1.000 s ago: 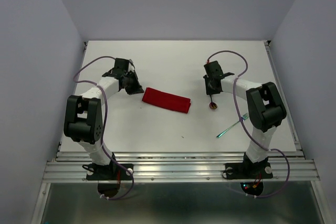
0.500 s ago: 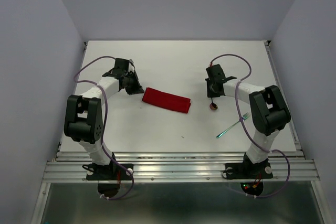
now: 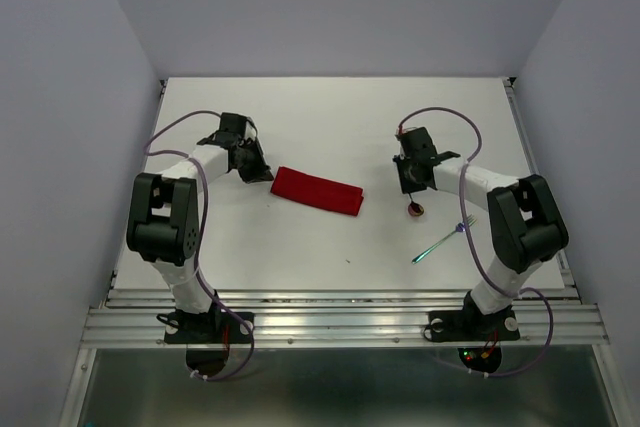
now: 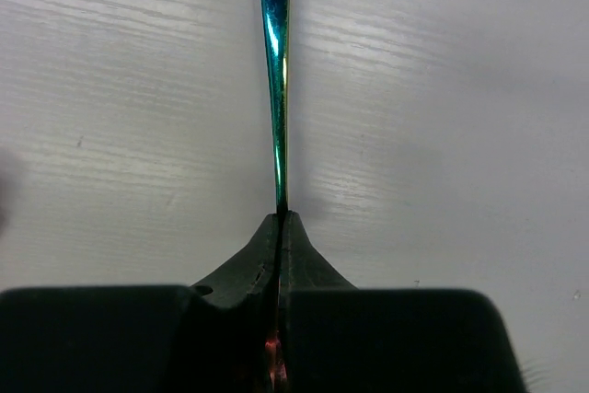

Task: Fold the napkin into a case and place the utensils inside
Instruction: Pick up the spoon from the center of the board, then pick up the spoon from the folded napkin.

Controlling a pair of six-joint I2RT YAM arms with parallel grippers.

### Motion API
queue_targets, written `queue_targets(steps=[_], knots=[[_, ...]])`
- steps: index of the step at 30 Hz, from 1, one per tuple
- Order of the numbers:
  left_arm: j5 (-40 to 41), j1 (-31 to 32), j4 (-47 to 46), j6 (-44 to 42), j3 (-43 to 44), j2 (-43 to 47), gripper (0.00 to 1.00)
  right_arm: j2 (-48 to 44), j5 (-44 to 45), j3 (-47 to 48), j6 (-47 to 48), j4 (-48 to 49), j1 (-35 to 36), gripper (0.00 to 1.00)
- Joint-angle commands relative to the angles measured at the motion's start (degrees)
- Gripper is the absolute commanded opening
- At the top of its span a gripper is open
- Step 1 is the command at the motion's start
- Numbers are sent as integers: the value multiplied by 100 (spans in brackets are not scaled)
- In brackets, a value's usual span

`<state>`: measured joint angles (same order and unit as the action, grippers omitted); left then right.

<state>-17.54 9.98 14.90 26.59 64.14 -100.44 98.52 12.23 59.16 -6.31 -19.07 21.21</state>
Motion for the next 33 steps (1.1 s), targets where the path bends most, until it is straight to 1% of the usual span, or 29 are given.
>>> queue_targets(steps=[1,5,10,14,18,23,26,33], knots=[[31,-66,31,-110,275,148,4,-508,-431,96,560,123,128,1],[31,-110,49,-136,283,113,4,-737,-607,157,1025,149,234,1],[40,-136,57,-119,388,-19,4,-738,-704,570,1412,-228,366,1],[23,-145,66,-93,485,-150,4,-694,-722,764,1851,-360,778,1],[-30,-145,49,-66,538,-291,4,-510,-739,940,2256,-562,1252,1],[-171,-136,-22,-49,477,-379,4,-106,-889,1229,2573,-800,1595,1],[-223,-119,-39,-84,520,-502,4,122,-1047,1361,2731,-896,1736,1],[-259,-119,-31,-75,705,-819,4,632,-1038,1687,3030,-1072,1991,0]])
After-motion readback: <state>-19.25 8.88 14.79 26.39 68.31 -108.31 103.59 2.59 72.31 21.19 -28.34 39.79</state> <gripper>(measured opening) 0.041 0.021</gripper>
